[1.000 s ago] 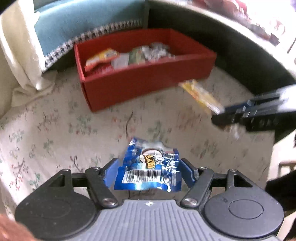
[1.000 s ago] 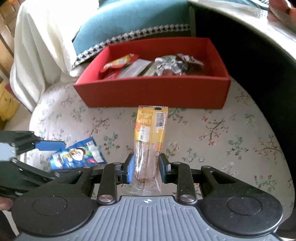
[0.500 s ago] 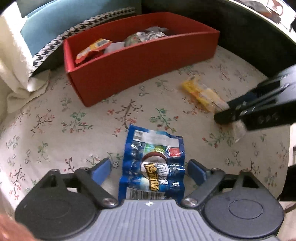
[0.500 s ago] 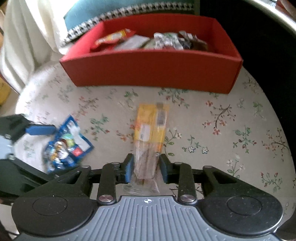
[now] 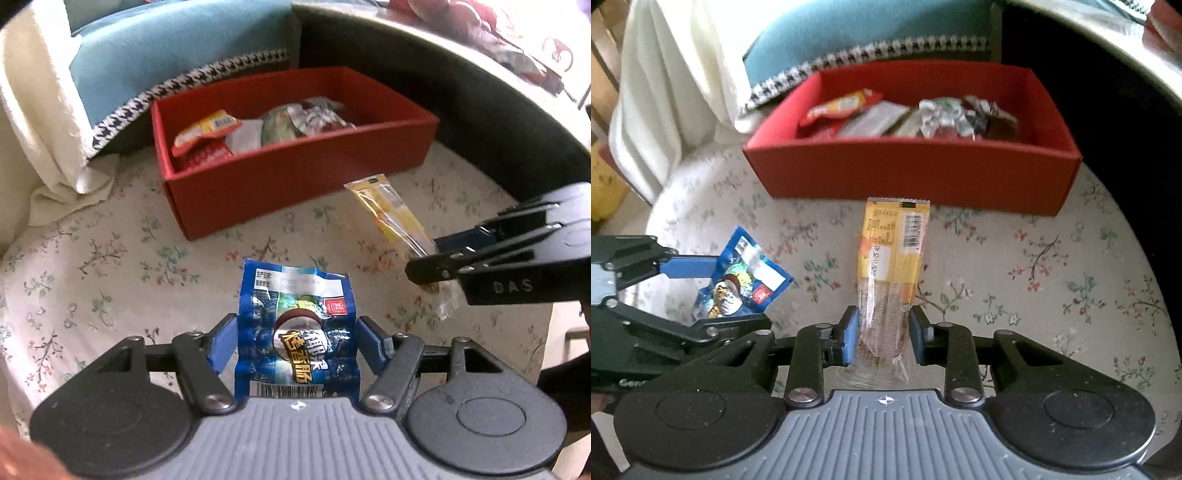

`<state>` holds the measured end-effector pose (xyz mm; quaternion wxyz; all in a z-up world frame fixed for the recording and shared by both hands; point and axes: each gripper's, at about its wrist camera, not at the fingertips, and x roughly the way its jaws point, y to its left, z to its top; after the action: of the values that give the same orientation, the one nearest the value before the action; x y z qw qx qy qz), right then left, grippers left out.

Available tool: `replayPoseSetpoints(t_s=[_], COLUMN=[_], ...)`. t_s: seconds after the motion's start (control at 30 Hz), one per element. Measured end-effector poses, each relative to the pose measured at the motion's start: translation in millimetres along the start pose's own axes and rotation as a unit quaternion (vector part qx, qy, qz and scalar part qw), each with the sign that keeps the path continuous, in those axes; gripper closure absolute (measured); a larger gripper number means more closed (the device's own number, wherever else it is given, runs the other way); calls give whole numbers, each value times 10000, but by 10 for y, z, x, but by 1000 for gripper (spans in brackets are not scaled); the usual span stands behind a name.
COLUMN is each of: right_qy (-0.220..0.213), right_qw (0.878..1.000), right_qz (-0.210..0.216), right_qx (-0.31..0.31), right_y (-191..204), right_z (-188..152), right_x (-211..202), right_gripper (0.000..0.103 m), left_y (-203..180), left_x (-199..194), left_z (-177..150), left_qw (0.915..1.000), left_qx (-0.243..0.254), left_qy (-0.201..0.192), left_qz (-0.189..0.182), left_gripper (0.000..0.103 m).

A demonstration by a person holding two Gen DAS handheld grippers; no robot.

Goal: Organize snacks
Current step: 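Lift both held packets and carry them over the red box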

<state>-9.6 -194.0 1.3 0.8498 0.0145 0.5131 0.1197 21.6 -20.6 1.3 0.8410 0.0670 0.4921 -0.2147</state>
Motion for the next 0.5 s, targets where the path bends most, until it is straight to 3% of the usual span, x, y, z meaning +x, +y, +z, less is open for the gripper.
replayPoseSetpoints(t_s=[0.5], right_qy=[-730], right_qw=[9971], right_qz=[137], right_qx=[188], right_y=[16], right_z=[118], right_x=[-321], right_gripper=[67], left_y=[-44], left_x=[-288], left_z=[192], left_qw=[9984], left_qx=[-68], left_qy=[-549], left_qz=[-113], left_gripper=[42])
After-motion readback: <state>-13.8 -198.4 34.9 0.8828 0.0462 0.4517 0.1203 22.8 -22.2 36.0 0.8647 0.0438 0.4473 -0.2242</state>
